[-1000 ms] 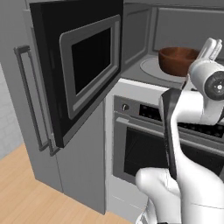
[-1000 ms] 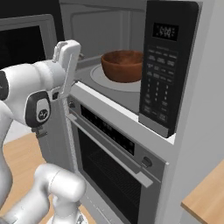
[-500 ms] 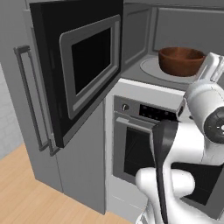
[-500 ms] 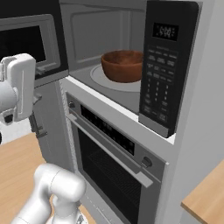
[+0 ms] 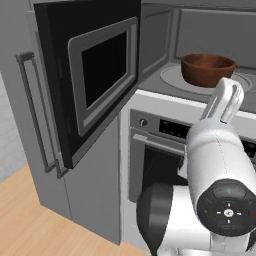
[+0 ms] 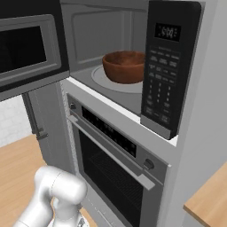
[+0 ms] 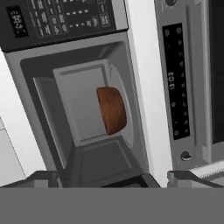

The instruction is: Pick the potato from the sink and place it in the bowl. Then pick the bowl and place it in the microwave. Then close the microwave door and press the start button.

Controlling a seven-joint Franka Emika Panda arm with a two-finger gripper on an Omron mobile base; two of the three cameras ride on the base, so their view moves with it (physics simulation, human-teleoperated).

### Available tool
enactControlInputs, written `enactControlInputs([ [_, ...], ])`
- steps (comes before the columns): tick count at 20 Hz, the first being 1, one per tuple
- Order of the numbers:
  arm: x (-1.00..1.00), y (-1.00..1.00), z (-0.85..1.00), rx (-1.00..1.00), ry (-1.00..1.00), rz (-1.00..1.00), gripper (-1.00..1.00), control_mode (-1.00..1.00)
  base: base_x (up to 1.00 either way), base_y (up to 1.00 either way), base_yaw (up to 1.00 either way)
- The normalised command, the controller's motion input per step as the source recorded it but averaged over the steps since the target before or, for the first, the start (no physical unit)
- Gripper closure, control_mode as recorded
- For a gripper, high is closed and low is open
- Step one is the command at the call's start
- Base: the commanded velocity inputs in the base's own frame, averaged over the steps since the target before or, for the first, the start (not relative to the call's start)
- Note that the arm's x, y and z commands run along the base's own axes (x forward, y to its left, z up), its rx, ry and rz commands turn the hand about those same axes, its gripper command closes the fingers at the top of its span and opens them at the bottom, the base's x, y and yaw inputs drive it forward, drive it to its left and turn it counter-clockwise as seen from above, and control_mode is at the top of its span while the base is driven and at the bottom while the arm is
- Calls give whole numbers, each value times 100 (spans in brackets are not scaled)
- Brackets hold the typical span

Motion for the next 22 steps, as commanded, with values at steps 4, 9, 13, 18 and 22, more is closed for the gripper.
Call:
enactControlInputs([
  [4,-18,100,-15,-7,-1,-5,-100,-100,0,0,0],
  [9,0,100,-56,-4,-13,-4,-100,-100,0,0,0],
  [13,-1,93,-54,-11,-23,-5,-100,-100,0,0,0],
  [18,7,80,-49,-10,-5,-5,-100,-100,0,0,0],
  [22,19,80,-54,-2,0,-3,-100,-100,0,0,0],
])
